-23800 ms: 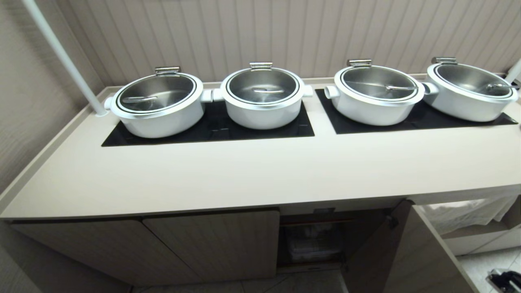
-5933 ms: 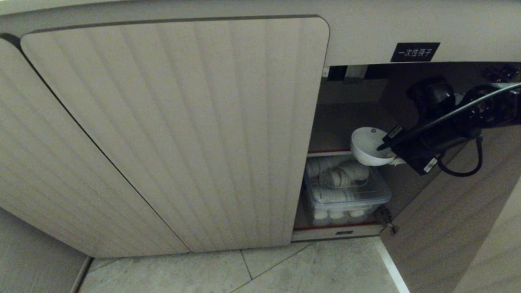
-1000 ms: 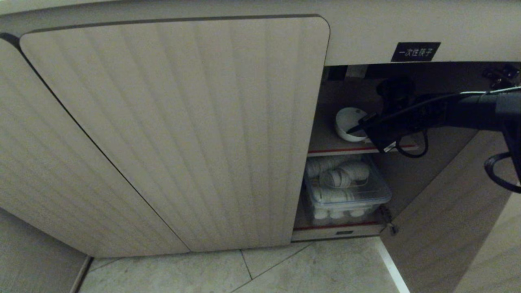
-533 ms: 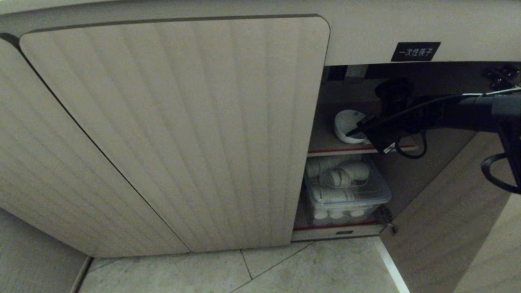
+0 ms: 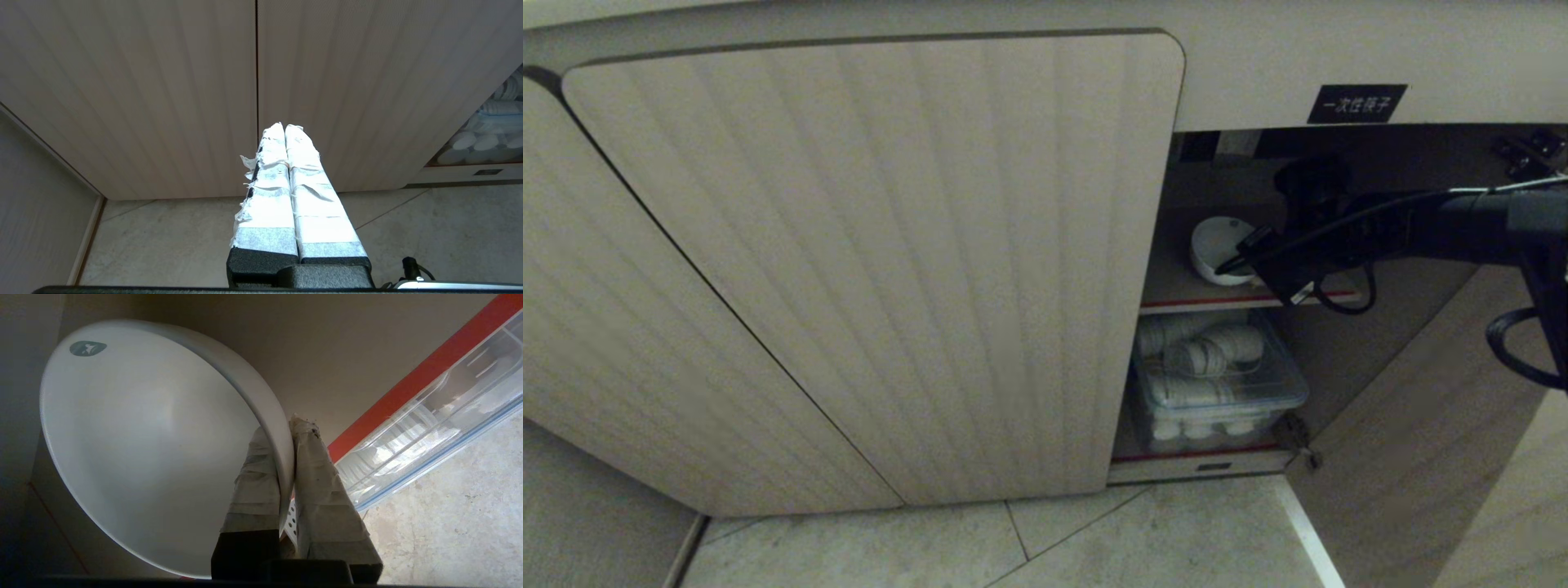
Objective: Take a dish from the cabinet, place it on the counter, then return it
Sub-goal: Put it back into the cabinet
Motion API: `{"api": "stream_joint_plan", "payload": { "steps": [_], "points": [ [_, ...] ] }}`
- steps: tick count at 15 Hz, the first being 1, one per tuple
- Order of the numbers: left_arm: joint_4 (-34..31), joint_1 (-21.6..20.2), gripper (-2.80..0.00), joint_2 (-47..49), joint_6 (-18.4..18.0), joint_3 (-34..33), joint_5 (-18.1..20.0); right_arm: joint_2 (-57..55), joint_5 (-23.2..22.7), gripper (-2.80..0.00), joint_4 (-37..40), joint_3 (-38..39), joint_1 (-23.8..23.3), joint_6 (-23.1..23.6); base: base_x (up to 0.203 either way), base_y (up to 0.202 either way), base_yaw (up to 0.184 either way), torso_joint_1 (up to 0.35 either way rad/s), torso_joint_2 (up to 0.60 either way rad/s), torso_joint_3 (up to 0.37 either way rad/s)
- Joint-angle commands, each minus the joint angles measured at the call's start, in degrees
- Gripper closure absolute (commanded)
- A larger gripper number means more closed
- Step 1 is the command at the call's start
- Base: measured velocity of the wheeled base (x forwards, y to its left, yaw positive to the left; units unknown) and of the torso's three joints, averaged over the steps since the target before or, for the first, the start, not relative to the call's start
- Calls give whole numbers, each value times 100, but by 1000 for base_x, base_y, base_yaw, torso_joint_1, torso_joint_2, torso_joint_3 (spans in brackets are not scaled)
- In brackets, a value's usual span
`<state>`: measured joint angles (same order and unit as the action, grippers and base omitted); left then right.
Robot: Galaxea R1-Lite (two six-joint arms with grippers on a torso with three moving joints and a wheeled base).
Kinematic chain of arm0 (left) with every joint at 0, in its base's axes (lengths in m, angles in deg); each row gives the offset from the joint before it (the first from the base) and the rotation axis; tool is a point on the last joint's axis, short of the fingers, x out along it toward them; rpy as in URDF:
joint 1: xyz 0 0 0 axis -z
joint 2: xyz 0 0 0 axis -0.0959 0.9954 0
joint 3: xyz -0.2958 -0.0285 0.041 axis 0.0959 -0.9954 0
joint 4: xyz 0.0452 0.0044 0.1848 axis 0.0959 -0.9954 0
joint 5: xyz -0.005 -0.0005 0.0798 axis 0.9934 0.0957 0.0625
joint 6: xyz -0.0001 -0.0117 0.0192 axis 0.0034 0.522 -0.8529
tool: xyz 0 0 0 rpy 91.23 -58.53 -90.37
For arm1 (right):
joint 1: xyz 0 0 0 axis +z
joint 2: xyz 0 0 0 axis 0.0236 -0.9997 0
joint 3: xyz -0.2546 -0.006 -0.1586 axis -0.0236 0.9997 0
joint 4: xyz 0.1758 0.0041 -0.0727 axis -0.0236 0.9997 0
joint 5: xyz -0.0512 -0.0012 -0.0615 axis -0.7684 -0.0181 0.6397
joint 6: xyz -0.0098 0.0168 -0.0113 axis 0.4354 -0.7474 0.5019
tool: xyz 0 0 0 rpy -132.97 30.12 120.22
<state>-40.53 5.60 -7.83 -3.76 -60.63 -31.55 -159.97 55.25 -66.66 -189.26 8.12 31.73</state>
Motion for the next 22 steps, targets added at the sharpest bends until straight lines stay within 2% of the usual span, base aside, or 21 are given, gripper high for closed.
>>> {"api": "stream_joint_plan", "payload": {
  "steps": [1, 20, 21, 22],
  "points": [
    [3, -1, 0, -2, 4, 2, 0, -8, 5, 0, 19, 1, 20, -32, 0, 0, 0, 0, 0, 0],
    [3, -1, 0, -2, 4, 4, 0, -79, 31, 0, 54, 1, 11, -32, 0, 0, 0, 0, 0, 0],
    [3, -1, 0, -2, 4, -5, 0, -81, 31, -280, 54, 1, 11, -32, 0, 0, 0, 0, 0, 0],
    [3, -1, 0, -2, 4, -5, -7, -81, 31, -280, 54, 1, 11, -32, 0, 0, 0, 0, 0, 0]
  ]
}}
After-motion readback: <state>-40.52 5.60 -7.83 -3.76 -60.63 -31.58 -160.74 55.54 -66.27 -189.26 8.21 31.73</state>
